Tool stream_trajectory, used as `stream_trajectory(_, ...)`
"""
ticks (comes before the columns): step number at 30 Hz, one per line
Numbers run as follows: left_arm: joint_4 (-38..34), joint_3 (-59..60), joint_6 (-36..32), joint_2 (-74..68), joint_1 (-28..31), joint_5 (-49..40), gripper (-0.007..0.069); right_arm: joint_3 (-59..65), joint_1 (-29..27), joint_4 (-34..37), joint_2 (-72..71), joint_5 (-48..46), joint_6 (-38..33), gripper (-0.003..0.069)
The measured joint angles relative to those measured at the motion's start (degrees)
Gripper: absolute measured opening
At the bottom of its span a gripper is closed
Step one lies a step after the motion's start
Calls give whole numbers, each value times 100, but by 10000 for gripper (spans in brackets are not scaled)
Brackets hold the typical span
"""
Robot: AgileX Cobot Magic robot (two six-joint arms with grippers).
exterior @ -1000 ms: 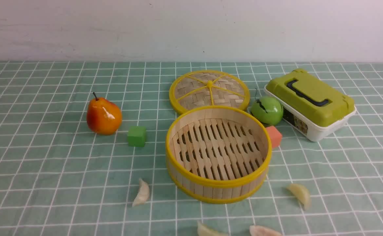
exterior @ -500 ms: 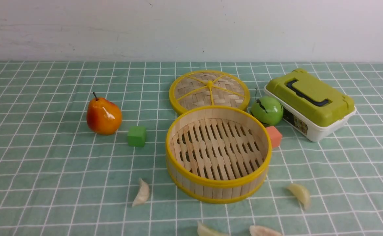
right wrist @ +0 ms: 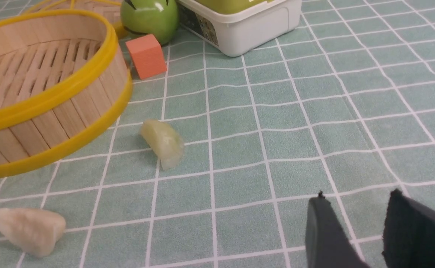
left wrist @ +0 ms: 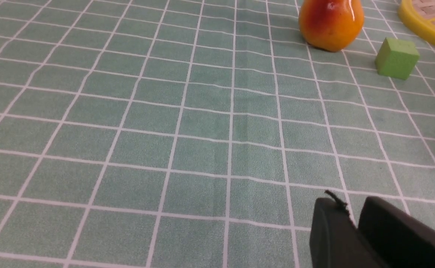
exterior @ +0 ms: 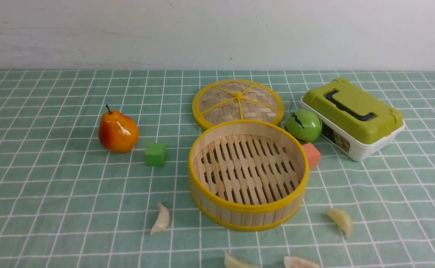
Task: Put the dumplings into the steamer on the table with the blue tablecloth.
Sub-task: 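Reach for and grasp a dumpling on the table with the left gripper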
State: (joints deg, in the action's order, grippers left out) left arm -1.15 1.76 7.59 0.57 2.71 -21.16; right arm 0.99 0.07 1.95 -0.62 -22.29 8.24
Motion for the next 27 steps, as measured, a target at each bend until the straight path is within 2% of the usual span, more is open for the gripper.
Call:
stream_trajectory(21,29,0,0,0,0,6,111,0,0,-70,0,29,0,239)
stream_trajectory(24,-272,0,200,0,0,179,112,0,0,396,0,29,52,239)
stream_trajectory(26,-877,0,590,0,0,385,112,0,0,1003,0,29,263,239)
stream_trajectory(27,-1462,0,977,0,0,565,112,0,0,1512,0,17,469,239)
